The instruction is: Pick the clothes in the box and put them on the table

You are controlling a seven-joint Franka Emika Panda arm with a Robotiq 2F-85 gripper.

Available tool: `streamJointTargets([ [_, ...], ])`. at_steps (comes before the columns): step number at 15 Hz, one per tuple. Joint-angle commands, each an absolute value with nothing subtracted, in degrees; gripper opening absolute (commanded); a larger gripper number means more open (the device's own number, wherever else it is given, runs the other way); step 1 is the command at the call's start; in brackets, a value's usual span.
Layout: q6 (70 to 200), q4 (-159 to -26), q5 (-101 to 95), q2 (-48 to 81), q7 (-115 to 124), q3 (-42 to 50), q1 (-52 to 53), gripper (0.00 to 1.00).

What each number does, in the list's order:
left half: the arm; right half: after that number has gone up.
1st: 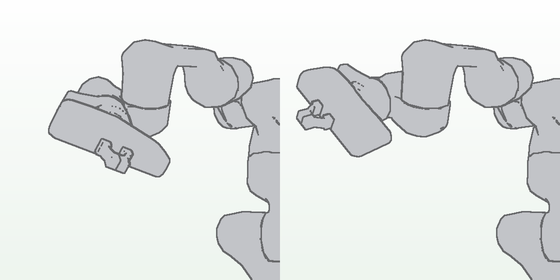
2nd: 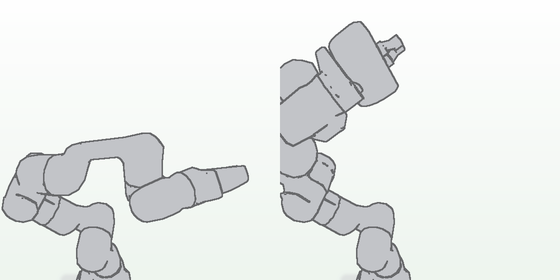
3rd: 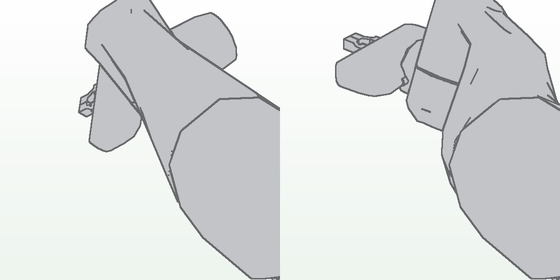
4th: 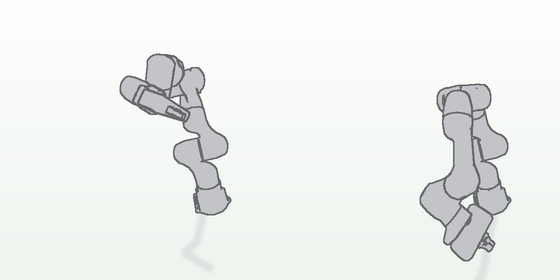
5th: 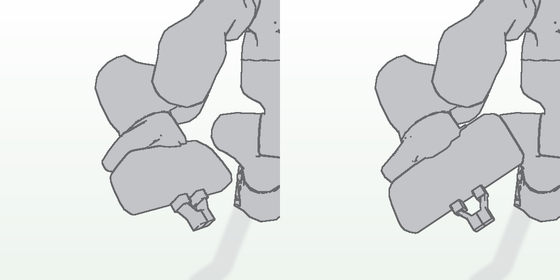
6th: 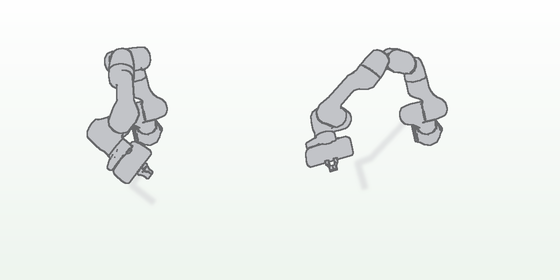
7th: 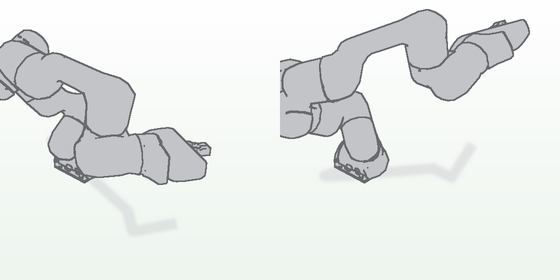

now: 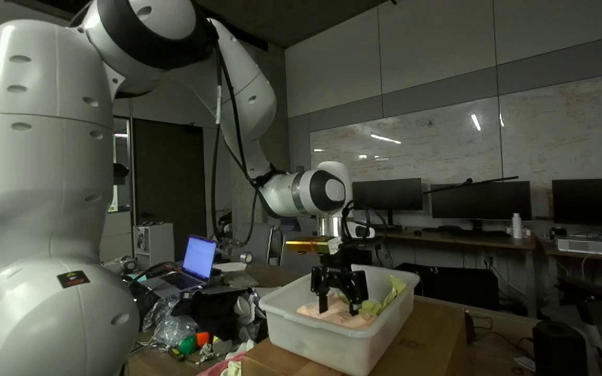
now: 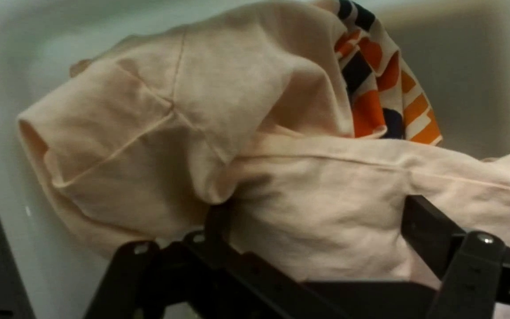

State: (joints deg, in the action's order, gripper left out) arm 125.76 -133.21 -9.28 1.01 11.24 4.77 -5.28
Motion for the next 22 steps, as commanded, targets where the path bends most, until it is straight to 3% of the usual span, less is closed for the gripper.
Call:
streamJointTargets([
  [1,127.97,-133.75,-11.71,2.1,13.41,4.65,-4.74,1.0],
  [2,128.44,-133.89,-12.04,2.25,13.39,4.62,-4.65,1.0],
  [4,129.27,-134.13,-12.17,2.25,13.06,4.58,-4.5,0.74],
  [13,132.62,-135.18,-11.74,0.13,12.97,4.64,-4.39,0.07],
  [22,135.86,-137.73,-12.1,-15.29,19.79,3.97,-5.59,0.08],
])
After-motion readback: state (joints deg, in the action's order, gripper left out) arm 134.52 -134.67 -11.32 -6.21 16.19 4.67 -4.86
